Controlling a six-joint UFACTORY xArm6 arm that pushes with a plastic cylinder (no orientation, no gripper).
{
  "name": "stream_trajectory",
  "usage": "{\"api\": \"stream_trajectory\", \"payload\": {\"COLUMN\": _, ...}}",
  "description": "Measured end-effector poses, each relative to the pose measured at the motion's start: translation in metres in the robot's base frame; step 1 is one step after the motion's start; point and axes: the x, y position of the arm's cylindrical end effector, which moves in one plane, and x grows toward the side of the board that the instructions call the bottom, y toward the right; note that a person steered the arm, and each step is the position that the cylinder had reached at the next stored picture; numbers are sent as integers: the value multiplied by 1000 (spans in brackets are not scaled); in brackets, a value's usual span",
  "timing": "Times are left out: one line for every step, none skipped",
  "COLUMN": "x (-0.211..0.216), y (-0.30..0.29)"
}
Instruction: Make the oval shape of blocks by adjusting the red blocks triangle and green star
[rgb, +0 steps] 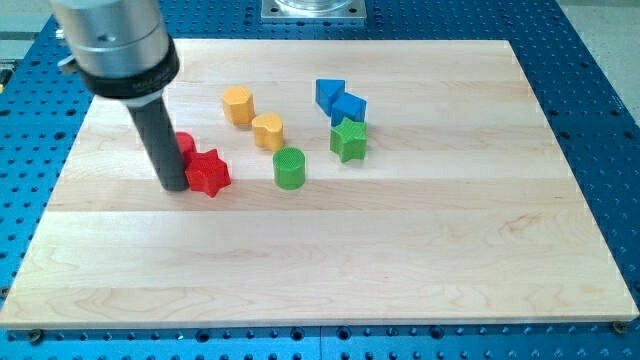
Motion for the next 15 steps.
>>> {"api": "stream_trajectory", "payload": {"x": -18, "y": 0}}
{"api": "stream_trajectory", "payload": {"x": 20, "y": -26}}
{"api": "stream_trajectory", "payload": {"x": 46, "y": -41}}
{"api": "stream_trajectory", "payload": {"x": 73, "y": -3}}
{"api": "stream_trajectory", "payload": {"x": 61, "y": 112}}
{"api": "stream_trajectory", "payload": {"x": 6, "y": 228}}
{"api": "stream_trajectory", "payload": {"x": -73, "y": 271}}
{"api": "stream_trajectory", "payload": {"x": -101, "y": 272}}
{"api": "stream_trajectory", "payload": {"x": -123, "y": 270}}
{"api": "stream_trajectory", "payload": {"x": -133, "y": 251}}
{"api": "stream_trajectory", "payload": {"x": -133, "y": 210}}
{"api": "stream_trajectory", "payload": {"x": -133, "y": 182}}
{"api": "stream_trajectory", "payload": {"x": -133, "y": 208}}
{"api": "stream_trajectory", "payload": {"x": -133, "y": 253}}
{"api": "stream_trajectory", "payload": {"x": -123, "y": 326}}
